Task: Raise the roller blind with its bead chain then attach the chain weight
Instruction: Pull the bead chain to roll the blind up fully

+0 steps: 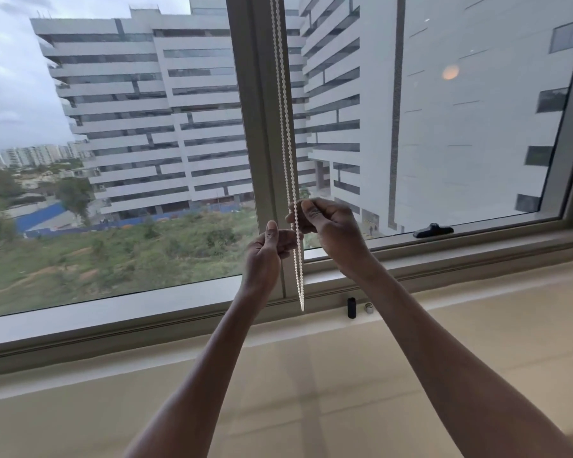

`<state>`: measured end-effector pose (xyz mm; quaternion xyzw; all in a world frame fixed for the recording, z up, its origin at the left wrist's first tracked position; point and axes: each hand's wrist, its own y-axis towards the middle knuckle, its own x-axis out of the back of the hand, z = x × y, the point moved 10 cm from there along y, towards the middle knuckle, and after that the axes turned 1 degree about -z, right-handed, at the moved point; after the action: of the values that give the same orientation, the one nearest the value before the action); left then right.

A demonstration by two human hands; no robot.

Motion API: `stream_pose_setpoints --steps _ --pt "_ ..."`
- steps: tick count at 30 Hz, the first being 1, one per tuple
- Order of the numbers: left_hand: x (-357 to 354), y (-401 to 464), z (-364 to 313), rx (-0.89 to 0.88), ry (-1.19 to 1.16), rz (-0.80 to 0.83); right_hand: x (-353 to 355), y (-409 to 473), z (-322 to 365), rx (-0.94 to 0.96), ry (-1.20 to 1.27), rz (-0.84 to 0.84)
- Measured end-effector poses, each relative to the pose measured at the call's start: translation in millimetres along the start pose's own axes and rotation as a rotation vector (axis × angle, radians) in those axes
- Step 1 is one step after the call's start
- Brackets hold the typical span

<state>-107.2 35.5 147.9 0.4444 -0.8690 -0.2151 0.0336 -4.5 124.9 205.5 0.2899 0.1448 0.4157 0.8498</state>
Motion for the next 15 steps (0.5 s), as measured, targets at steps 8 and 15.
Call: stream_pose_setpoints --steps 8,15 --pt "19.1 -4.5 33.6 -0.127 0.350 -0.075 46.0 -20.9 -58.0 -0.075 -0.270 -0.145" --pt "28.3 -18.4 104.8 0.026 0.520 -0.140 100.5 -37.6 -118.9 -0.178 -0.412 -0.191"
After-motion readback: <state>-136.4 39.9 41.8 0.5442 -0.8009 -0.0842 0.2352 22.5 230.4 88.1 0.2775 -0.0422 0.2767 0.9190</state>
